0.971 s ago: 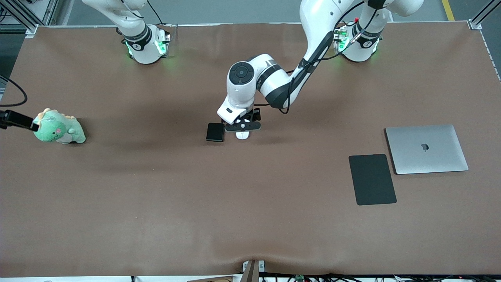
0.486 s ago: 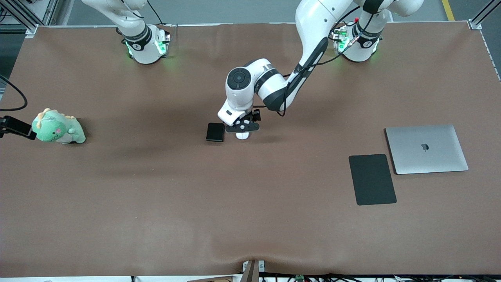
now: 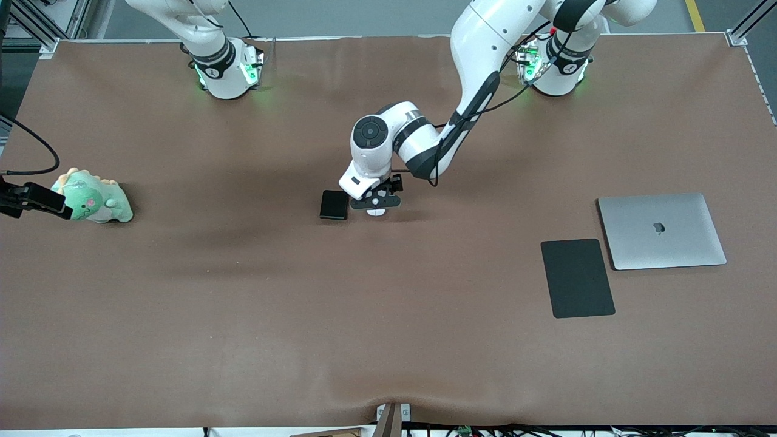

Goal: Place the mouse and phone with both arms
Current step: 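Lower and grasp the white mouse with the left gripper, then carry the mouse toward the black pad while the right gripper reaches the phone, then lower the mouse onto the pad while the right gripper grasps the phone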

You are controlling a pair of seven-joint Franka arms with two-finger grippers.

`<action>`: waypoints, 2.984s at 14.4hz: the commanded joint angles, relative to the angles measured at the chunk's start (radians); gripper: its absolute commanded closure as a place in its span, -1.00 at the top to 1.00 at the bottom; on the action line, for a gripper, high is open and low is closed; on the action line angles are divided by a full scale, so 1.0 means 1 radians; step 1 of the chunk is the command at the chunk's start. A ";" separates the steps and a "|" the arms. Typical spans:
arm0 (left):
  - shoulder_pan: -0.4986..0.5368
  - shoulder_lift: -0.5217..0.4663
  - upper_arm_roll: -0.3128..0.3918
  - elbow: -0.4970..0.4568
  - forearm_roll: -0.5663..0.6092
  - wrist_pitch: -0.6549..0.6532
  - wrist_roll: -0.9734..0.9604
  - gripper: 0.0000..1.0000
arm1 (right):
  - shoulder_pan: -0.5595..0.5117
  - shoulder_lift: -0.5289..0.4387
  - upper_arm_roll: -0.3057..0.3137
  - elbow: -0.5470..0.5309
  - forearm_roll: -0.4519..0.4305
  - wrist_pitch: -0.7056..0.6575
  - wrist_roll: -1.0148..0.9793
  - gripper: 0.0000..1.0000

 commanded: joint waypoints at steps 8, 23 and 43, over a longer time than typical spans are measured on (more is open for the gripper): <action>-0.018 0.041 0.013 0.015 0.025 0.021 -0.024 0.95 | 0.005 0.061 0.000 0.008 -0.009 -0.201 -0.060 1.00; 0.178 -0.169 0.009 0.014 0.021 -0.170 0.086 -1.00 | 0.359 0.066 0.001 -0.188 0.118 -0.045 0.357 1.00; 0.883 -0.300 0.006 -0.305 0.022 -0.112 0.854 -1.00 | 0.662 0.203 0.004 -0.480 0.190 0.586 0.562 1.00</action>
